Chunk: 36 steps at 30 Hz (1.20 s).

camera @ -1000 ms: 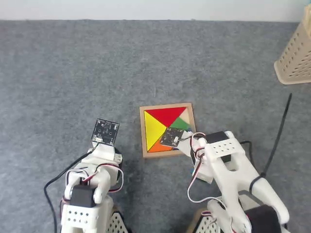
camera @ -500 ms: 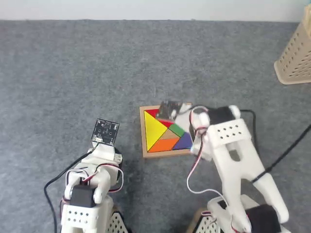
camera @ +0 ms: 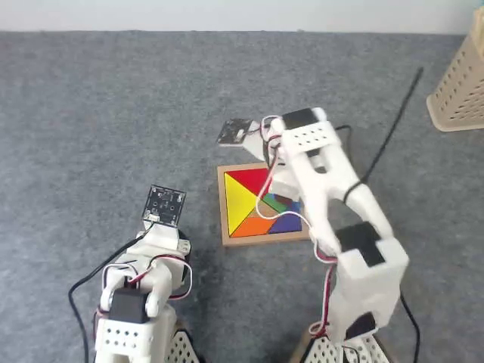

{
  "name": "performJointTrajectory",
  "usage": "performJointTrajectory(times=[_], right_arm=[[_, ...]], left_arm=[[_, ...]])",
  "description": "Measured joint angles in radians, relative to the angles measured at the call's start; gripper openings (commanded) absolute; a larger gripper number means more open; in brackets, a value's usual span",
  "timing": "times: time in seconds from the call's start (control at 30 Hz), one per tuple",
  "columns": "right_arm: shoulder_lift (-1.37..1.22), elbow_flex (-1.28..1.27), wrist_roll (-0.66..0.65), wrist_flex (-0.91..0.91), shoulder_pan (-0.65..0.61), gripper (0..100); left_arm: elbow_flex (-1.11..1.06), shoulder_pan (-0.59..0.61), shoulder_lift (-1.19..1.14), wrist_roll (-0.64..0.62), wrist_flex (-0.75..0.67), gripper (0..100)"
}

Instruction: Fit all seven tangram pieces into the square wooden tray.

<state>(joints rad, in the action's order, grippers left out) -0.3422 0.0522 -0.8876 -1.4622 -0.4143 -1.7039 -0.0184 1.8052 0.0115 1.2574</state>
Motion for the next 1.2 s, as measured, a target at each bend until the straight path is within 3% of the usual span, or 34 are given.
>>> performJointTrajectory(times=[0.2,0.47,0.63,0.73,1.03,1.2], right_arm=[[-0.028,0.014,0.023,0.011,-0.031,18.4],[-0.028,0.014,0.123,0.052,-0.035,18.9],[-0.028,0.014,0.232,0.054,-0.028,0.2],[0.003,-0.003,0.305,0.08,0.014,1.3],[0.396,-0.5,0.39,0.387,0.028,0.8],[0.437,-0.647,0.39,0.462,-0.023,0.8]], left_arm=[[0.0,0.0,0.0,0.0,0.0,1],[0.0,0.0,0.0,0.0,0.0,1],[0.0,0.0,0.0,0.0,0.0,1],[0.0,0.0,0.0,0.0,0.0,1],[0.0,-0.002,0.0,0.0,0.0,1],[0.0,0.002,0.0,0.0,0.0,1]])
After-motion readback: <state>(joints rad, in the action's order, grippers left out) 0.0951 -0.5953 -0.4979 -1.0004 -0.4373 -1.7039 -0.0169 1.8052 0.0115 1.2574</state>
